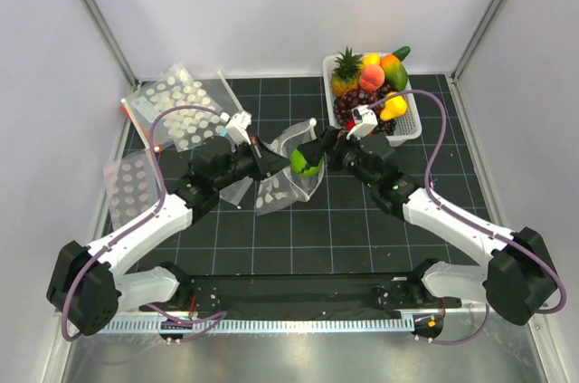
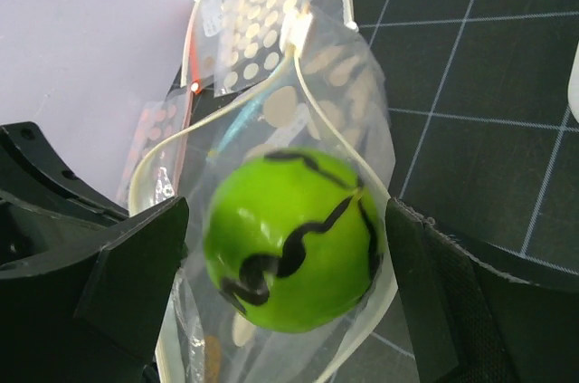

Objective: Place the food in the zip-top bag and seal the zipper
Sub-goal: Place the fake fruit in the zipper food storage bag, then adjust the fake fruit in the zipper food storage bag.

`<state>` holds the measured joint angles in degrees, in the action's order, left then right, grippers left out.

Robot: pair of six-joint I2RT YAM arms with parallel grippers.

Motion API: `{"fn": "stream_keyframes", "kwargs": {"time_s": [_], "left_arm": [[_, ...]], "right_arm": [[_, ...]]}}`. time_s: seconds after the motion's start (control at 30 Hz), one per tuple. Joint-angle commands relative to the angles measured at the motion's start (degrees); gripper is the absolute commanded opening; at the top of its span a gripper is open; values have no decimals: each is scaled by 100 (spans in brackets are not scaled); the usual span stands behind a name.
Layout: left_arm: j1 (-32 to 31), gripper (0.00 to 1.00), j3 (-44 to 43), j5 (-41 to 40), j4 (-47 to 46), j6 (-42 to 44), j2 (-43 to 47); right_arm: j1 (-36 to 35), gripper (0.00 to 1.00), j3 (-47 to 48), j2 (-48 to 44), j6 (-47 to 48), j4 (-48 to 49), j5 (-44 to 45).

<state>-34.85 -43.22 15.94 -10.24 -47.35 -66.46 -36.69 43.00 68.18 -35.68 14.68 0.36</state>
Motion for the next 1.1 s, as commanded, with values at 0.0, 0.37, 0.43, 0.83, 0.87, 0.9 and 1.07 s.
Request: {"fn": "stream_keyframes", "kwargs": {"time_s": [0.0, 0.37, 0.43, 0.83, 0.87, 0.9, 1.07], "left_arm": [[13, 0, -195, -267, 172, 244, 212], [13, 0, -160, 181, -154, 104, 80], [13, 0, -178, 120, -101, 121, 98], [13, 0, -143, -189, 75, 156, 204], [13, 0, -151, -171, 66, 156, 160], [13, 0, -160, -145, 75, 165, 124], [13, 0, -292, -302, 303, 279, -113]], "right_arm": [[-14, 98, 199, 46, 211, -158, 87], [-23, 90, 138, 125, 167, 132, -327], [-32, 84, 191, 81, 123, -175, 129], [-23, 71, -20, 300, -421, -36, 403], [-23, 74, -46, 344, -492, 35, 342], [-23, 78, -46, 371, -536, 79, 333], [-23, 88, 120, 240, -343, -421, 666]]}}
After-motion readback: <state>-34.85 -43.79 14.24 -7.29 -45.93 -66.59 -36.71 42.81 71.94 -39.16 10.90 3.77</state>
